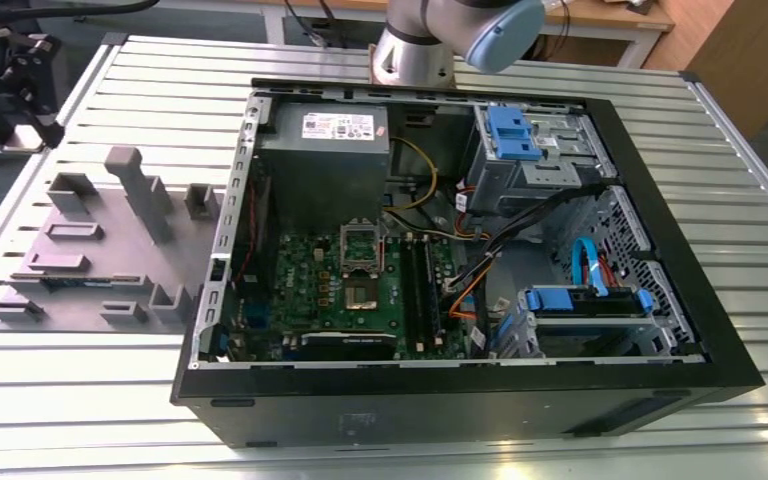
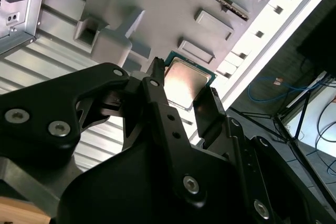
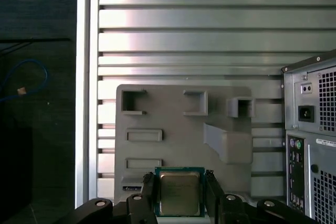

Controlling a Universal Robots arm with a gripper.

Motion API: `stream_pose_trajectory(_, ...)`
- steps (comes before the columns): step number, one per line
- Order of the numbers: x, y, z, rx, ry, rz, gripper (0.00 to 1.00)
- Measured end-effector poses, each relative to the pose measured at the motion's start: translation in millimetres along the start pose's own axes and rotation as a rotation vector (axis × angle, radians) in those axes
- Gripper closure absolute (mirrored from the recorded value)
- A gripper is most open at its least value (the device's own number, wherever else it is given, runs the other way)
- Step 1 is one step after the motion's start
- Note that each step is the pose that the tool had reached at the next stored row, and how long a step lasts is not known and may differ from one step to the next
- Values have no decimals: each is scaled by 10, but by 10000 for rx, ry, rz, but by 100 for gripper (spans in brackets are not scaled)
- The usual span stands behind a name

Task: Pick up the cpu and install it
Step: 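Pick up the cpu and move it towards the insertion slot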

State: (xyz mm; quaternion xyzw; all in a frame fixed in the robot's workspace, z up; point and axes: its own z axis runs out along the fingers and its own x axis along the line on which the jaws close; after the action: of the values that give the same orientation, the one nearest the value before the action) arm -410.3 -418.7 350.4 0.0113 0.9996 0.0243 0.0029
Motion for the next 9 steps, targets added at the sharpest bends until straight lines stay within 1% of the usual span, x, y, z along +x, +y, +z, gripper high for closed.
stream_pose_trajectory(9,-200,4,12,-1,-2,0,53)
